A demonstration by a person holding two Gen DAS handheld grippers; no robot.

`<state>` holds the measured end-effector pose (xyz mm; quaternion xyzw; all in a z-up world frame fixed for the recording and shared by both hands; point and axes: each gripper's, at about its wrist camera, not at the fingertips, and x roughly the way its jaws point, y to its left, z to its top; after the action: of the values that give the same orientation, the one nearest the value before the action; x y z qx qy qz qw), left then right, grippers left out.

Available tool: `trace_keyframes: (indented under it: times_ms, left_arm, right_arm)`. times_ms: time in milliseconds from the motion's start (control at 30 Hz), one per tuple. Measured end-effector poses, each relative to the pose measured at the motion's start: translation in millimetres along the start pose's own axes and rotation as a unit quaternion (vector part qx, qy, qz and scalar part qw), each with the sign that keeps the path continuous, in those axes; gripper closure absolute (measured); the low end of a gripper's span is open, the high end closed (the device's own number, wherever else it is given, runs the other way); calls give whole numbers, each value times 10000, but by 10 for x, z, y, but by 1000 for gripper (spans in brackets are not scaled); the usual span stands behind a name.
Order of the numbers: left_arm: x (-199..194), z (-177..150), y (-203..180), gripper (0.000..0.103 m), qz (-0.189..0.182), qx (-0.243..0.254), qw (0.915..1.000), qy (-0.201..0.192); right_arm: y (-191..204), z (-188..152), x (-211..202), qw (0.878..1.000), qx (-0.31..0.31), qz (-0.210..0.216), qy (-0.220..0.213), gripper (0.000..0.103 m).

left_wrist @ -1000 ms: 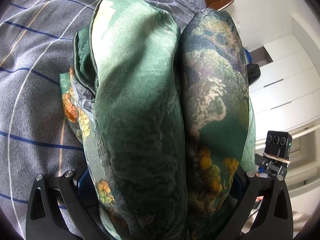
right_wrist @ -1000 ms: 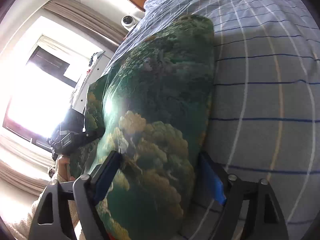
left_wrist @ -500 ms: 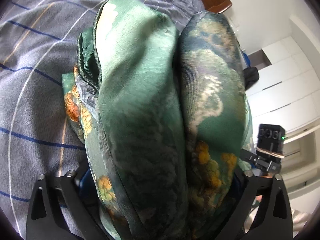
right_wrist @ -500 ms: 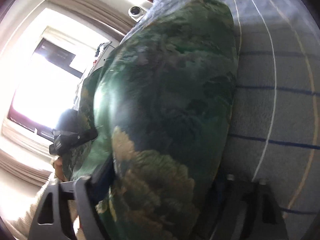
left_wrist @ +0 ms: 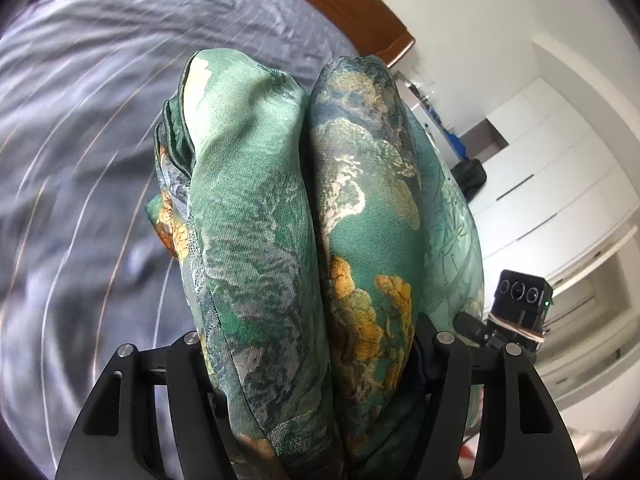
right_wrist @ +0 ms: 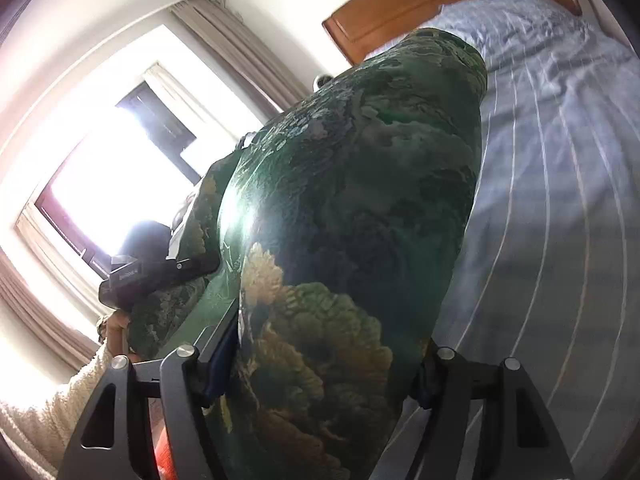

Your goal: Fold large clothes

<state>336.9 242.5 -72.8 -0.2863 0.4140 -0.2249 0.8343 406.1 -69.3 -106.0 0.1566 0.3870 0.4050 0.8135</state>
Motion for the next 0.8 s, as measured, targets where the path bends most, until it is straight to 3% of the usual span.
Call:
trace_keyframes:
  times_ms: [233, 367, 467, 533, 633, 700, 800]
  left_arm:
    - [864, 577, 72, 34, 203, 33, 9997, 106]
    - [1384, 561, 408, 14, 592, -249, 9967, 504]
    - [1347, 502, 437, 7, 341, -299, 9981, 419]
    - [1210, 485, 372, 7, 400, -174, 9983, 375]
    - [793, 361, 148, 8, 837, 260, 9961, 31]
    - [530, 216, -20, 6, 1135, 575, 9915, -282]
    - [260, -18, -405, 1, 1881, 1139, 9730, -698]
  right_arm:
    - [-803, 630, 312, 9997, 233, 55, 54, 33]
    - [-1373, 553, 641, 9952, 817, -158, 523, 23]
    - [-1627, 374, 685, 9881, 1452, 33, 498, 12]
    - [-1569, 327, 585, 9883, 1473, 13, 390, 9]
    - [-1246, 287, 267, 9928, 931, -698, 290, 8]
    - [-936, 267, 33, 9877, 332, -1521, 149, 8]
    - [-311, 104, -326, 9492, -646, -3078, -103, 7]
